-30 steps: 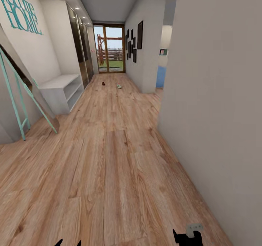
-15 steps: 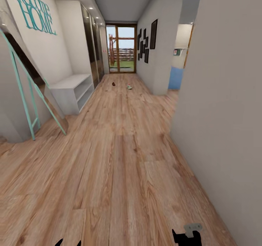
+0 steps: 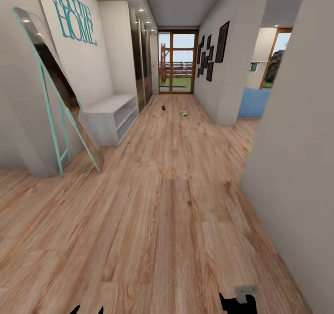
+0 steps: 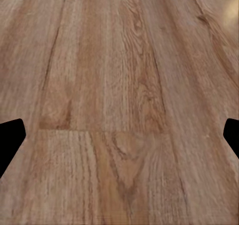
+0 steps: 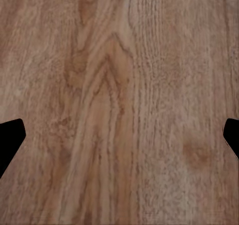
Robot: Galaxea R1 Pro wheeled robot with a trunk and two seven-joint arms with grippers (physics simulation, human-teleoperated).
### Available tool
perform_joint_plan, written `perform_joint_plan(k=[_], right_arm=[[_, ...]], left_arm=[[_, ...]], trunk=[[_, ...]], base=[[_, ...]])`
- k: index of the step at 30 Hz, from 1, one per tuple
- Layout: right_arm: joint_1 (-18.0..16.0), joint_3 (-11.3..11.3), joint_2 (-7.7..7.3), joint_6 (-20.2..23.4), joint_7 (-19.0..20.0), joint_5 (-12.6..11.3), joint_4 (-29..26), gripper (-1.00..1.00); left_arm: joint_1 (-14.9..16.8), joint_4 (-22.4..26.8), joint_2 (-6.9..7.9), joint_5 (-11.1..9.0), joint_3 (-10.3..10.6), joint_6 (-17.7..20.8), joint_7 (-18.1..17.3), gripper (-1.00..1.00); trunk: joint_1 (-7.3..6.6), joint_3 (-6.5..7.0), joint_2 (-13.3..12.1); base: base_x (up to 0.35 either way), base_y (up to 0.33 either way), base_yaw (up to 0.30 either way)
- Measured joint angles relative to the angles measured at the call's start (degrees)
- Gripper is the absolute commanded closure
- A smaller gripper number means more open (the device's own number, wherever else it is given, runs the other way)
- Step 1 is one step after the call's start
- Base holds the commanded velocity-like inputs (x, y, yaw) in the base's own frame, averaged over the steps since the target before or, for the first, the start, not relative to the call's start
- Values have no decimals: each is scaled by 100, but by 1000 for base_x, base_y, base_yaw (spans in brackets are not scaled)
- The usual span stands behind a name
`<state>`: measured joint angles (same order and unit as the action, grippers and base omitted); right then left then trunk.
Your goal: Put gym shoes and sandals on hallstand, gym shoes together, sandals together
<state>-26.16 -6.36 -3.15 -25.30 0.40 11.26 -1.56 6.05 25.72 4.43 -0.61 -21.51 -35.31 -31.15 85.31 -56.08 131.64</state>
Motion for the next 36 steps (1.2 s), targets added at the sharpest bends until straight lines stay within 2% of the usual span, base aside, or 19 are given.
perform_joint_plan(k=[12, 36], right_arm=[[2, 0, -10, 8, -1, 14, 3, -100], [224, 0, 0, 17, 0, 17, 4, -100]], left_arm=[[3, -1, 6, -3, -8, 0, 4, -100], [5, -1, 8, -3, -9, 0, 7, -100]], trunk=[[0, 0, 0], [0, 0, 0]], base=[[338, 0, 25], [338, 0, 0]])
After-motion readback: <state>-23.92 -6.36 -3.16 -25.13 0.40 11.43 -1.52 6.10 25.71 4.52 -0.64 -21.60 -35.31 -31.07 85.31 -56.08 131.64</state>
